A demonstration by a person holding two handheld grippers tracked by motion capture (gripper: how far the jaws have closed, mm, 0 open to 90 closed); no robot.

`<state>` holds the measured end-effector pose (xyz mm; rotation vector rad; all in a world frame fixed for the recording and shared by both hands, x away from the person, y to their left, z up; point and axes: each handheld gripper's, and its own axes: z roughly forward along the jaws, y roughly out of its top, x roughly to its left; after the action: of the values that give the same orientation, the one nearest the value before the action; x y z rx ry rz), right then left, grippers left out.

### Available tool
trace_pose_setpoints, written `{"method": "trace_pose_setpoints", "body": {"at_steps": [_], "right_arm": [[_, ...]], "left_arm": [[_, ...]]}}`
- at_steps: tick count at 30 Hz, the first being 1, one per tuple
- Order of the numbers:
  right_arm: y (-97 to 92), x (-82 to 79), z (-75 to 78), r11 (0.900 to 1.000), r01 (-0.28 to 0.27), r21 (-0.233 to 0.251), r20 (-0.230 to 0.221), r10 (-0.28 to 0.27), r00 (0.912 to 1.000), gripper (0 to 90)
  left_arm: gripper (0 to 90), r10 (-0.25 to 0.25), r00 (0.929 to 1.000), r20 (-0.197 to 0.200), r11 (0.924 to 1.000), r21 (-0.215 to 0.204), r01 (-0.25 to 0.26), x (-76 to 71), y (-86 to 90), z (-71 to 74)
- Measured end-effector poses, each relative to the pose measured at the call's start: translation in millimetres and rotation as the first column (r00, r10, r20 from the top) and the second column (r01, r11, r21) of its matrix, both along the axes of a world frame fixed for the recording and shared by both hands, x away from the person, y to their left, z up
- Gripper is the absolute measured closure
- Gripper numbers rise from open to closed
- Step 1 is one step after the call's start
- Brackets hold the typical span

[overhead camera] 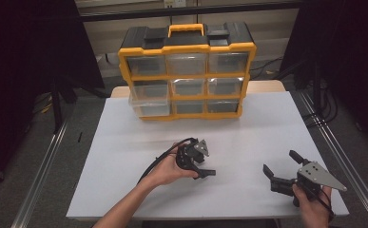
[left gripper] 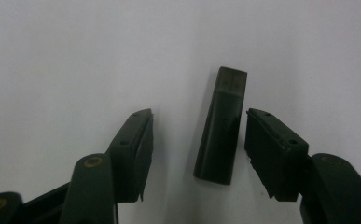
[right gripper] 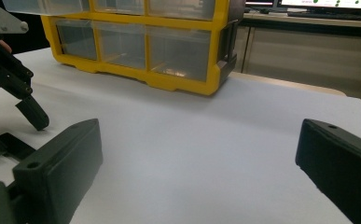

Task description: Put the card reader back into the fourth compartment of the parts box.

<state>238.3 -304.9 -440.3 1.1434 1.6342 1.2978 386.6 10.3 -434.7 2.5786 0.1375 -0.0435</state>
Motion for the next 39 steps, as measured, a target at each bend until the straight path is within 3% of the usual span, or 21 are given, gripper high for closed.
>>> {"method": "trace_pose_setpoints", "body": {"at_steps": [19,25,31,39], "right_arm": [[2.4,1.5,-0.7,1.0000,-0.009,-0.004,-0.005,0.009,0.9999,0.8],[2.4,2.1,-0.9,1.0000,-0.005,-0.006,-0.006,0.005,1.0000,0.8],[3.3,1.6,-0.8,0.9999,-0.015,-0.006,-0.008,0.015,0.9999,0.8],[3.1,1.7,-1.0,0.9999,-0.015,0.000,-0.010,0.015,0.9998,0.8]], "left_arm": [[57.9,-0.046,0.9989,0.012,0.9988,0.018,0.046,-0.8,-6.9,1.1],[63.8,-0.066,0.9975,0.026,0.9968,0.047,0.065,0.5,-12.0,3.0],[73.4,-0.031,0.9995,-0.005,0.9994,0.014,0.031,2.4,-10.7,1.4],[73.7,-0.021,0.9994,-0.026,0.9998,0.004,0.021,4.4,-8.6,2.0]]}}
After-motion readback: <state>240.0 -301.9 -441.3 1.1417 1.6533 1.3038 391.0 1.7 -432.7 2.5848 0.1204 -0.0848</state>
